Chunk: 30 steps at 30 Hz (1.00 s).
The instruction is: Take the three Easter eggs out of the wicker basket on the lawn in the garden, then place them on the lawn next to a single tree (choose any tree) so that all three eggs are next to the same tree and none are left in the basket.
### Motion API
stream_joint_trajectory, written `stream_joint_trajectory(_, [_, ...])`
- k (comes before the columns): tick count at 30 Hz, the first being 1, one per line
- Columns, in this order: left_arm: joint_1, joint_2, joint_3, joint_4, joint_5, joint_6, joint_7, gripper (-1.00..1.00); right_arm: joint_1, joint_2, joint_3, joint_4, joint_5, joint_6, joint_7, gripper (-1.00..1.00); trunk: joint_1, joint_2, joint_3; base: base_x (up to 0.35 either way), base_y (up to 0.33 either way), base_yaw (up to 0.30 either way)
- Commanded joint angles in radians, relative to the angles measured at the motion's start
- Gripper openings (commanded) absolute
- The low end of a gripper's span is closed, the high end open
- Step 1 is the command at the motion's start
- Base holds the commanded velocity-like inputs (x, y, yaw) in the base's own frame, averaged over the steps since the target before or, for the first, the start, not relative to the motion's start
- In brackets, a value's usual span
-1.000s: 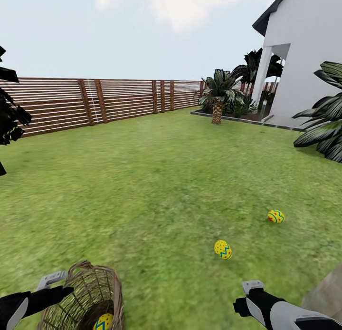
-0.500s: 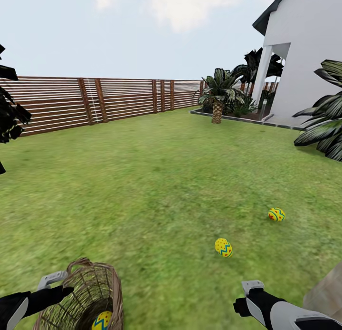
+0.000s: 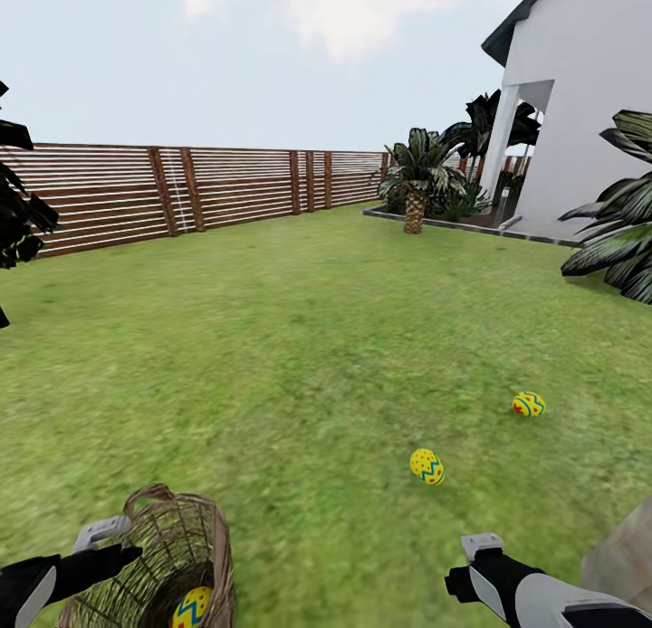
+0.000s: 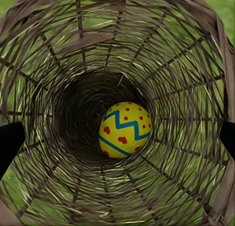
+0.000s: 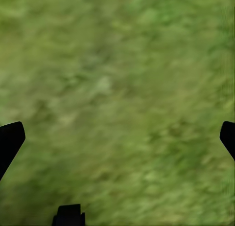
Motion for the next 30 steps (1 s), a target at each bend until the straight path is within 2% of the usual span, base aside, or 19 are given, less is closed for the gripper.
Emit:
stream_joint_trajectory(1, [0.0, 0.0, 0.005, -0.001, 0.006, 0.009, -0.003, 1.0, -0.001, 0.0, 0.007, 0.001, 0.002, 0.003, -0.001, 1.0, 0.004, -0.008, -0.004, 0.0, 0.0, 0.0])
stream_joint_trajectory(7, [0.0, 0.002, 0.006, -0.002, 0.008, 0.013, -0.002, 1.0, -0.001, 0.001, 0.007, 0.001, 0.002, 0.003, -0.001, 1.0, 0.027, -0.05, -0.023, 0.0, 0.0, 0.0])
stream_joint_trajectory(12, [0.0, 0.006, 0.008, -0.014, 0.009, 0.107, 0.0, 1.0, -0.001, 0.001, 0.007, 0.001, 0.003, 0.003, -0.001, 1.0, 0.046, -0.085, -0.039, 0.0, 0.0, 0.0])
stream_joint_trajectory(14, [0.0, 0.005, 0.008, -0.019, 0.008, 0.117, 0.0, 1.0, -0.001, 0.001, 0.007, 0.001, 0.003, 0.003, -0.001, 1.0, 0.054, -0.099, -0.045, 0.0, 0.0, 0.0])
stream_joint_trajectory(30, [0.0, -0.003, 0.008, -0.022, 0.008, 0.124, 0.0, 1.0, -0.001, 0.0, 0.007, 0.001, 0.004, 0.003, -0.001, 1.0, 0.115, -0.211, -0.095, 0.0, 0.0, 0.0])
